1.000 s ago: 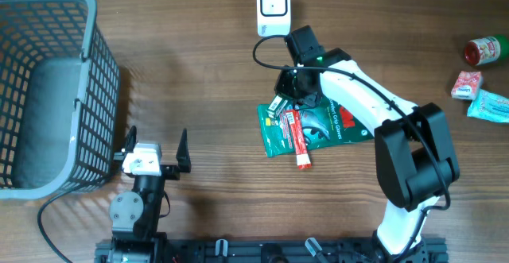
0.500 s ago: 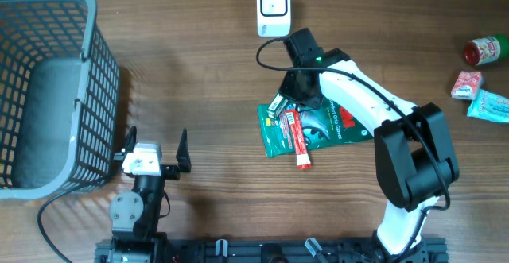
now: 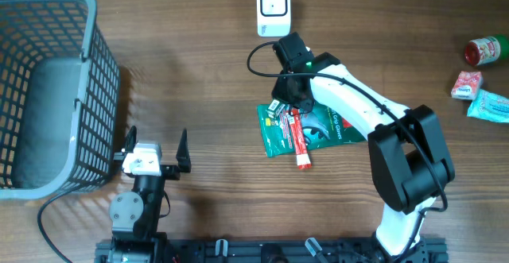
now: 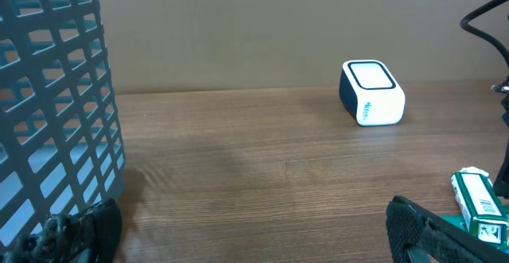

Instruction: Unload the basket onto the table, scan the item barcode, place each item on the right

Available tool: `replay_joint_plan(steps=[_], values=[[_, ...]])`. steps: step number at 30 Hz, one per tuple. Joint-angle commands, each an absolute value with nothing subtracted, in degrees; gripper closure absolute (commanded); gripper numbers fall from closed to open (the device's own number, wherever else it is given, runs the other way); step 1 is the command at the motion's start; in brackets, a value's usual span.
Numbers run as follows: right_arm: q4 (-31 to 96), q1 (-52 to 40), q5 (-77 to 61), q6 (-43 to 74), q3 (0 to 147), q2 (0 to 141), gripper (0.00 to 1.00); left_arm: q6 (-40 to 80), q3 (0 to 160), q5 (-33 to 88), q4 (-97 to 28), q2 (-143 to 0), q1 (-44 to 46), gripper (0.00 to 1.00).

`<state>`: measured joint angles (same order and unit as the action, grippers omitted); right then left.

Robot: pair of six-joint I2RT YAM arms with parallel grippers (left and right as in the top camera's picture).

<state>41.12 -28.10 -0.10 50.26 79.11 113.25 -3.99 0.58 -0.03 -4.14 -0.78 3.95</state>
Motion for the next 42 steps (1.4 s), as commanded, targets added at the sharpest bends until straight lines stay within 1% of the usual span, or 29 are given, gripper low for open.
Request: replay_joint_plan(steps=[1,9,11,18,20,22,29,37,42], values=[[41.45,-28.16,2.85,51.22,80.18,114.06,0.95,-3.66,0.32,0.84,-4.29,-0.27,3.73,0.00],[38.61,-30.50,3.07,51.03,80.18,114.17,0.95,-3.66,0.32,0.84,-4.29,-0.27,3.73,0.00],[38.65,-30.92,4.89,51.09,80.18,114.17,0.95,-3.66,0.32,0.84,-4.29,-0.27,3.73,0.00],[43.13,-30.74,6.72,51.05,80.68,109.58,0.95,-3.66,0.32,0.84,-4.29,-0.27,3.73,0.00],[45.89,-30.72,8.21,51.22,80.64,109.27,0.96,-3.66,0.32,0.84,-4.29,-0.27,3.75,0.00],[45.91,-30.72,8.34,51.16,79.99,109.65,0.95,-3.66,0.32,0.84,-4.29,-0.27,3.73,0.00],[41.93,-31.24,7.70,51.18,79.90,114.67,0.95,-3.66,0.32,0.84,-4.29,-0.27,3.75,0.00],[40.45,-31.68,7.62,51.13,79.90,114.91,0.95,-3.66,0.32,0.84,-4.29,-0.27,3.73,0.00],[36.60,-33.32,5.52,44.40,79.90,114.91,0.95,-3.66,0.32,0.84,-4.29,-0.27,3.73,0.00]])
